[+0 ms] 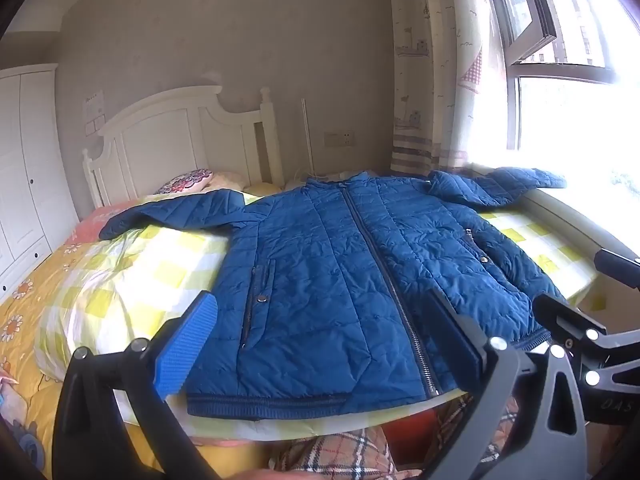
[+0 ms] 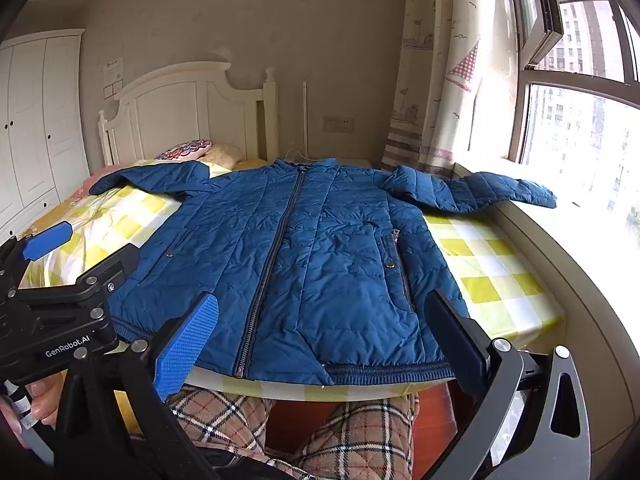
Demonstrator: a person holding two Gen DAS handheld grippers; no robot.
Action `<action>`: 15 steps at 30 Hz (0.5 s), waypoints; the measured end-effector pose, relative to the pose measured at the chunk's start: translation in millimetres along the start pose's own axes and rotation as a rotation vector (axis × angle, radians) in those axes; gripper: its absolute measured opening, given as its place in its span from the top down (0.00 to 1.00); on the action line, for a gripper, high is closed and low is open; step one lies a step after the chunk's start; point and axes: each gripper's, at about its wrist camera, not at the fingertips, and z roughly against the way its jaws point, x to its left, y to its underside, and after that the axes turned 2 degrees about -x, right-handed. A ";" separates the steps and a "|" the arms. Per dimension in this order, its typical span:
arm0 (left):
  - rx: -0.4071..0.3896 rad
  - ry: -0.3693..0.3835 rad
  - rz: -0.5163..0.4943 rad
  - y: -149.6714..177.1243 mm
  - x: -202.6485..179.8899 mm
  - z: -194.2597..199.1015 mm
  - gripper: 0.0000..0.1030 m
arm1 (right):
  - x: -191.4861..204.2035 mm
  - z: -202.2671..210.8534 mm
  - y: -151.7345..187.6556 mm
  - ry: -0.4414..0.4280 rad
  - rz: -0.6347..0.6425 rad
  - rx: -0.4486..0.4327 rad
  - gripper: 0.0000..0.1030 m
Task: Fold large clothes
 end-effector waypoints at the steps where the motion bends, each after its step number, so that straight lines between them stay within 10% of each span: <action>1: 0.001 0.000 0.000 0.0 0.0 -0.1 0.02 | -0.3 0.1 -0.2 0.003 0.001 -0.003 0.04; 15: 0.002 -0.001 0.004 3.1 5.6 2.6 0.02 | 0.3 0.3 0.4 -0.025 -0.004 0.000 0.04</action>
